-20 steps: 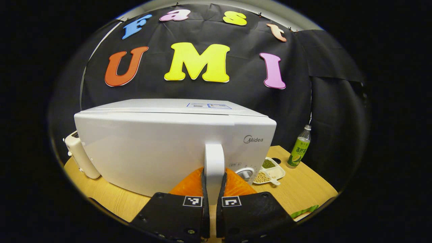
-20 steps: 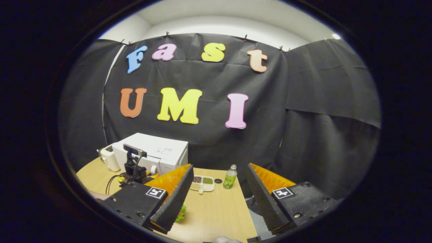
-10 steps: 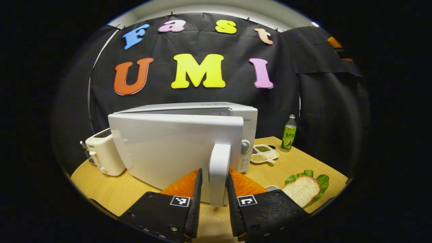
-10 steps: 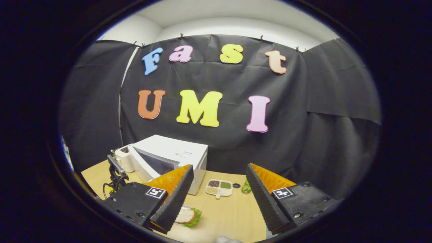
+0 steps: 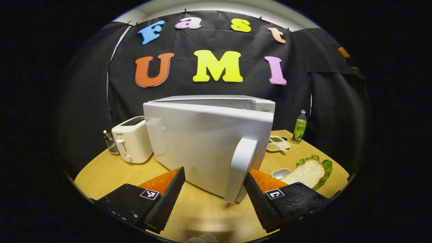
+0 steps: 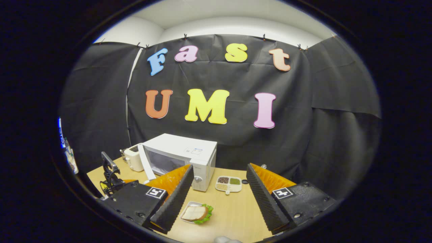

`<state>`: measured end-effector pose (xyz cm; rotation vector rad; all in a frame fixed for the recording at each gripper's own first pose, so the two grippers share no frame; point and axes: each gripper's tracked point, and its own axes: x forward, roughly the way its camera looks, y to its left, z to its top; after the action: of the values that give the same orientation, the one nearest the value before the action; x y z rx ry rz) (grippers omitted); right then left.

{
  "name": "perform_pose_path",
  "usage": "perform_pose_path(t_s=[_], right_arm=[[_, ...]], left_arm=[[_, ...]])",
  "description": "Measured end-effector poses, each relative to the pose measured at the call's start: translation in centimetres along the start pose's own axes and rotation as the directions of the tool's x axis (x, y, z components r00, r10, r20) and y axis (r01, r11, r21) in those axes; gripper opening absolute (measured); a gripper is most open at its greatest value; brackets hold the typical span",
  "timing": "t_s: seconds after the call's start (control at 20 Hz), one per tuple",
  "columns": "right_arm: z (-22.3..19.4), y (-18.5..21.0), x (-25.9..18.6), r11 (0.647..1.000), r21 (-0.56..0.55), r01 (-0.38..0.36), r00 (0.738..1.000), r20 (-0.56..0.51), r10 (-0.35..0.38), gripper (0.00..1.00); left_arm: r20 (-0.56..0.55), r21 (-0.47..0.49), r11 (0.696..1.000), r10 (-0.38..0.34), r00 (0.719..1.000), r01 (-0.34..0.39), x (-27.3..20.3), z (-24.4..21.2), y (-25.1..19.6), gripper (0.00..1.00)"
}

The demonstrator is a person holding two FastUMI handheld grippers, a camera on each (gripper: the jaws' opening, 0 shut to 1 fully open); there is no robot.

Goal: Open the microwave oven with the left hand, put the food in, and close the microwave oven.

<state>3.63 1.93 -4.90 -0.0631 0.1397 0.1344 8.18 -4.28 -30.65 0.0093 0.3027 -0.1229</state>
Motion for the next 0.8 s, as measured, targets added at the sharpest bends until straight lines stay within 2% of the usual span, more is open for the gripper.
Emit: perform_pose_path(t_s=[0.3,0.35,0.8], right_arm=[[-1.4,1.8,-0.5,1.0,0.008,-0.018,1.0,-0.017,0.018,1.0],[-1.9,2.3,-0.6,1.0,0.012,-0.022,0.999,-0.025,0.022,0.94],[-6.8,5.0,0.7,0.998,0.028,-0.059,0.994,-0.095,0.061,0.94]], left_arm=[[-0.012,0.018,0.999,0.049,0.999,-0.049,-4.6,-0.4,4.9,0.98],[-0.015,0.022,0.998,0.065,0.998,-0.065,-5.4,-0.5,6.0,0.98],[-0.056,0.024,0.975,0.221,0.974,-0.22,-12.0,-2.1,16.5,0.97]])
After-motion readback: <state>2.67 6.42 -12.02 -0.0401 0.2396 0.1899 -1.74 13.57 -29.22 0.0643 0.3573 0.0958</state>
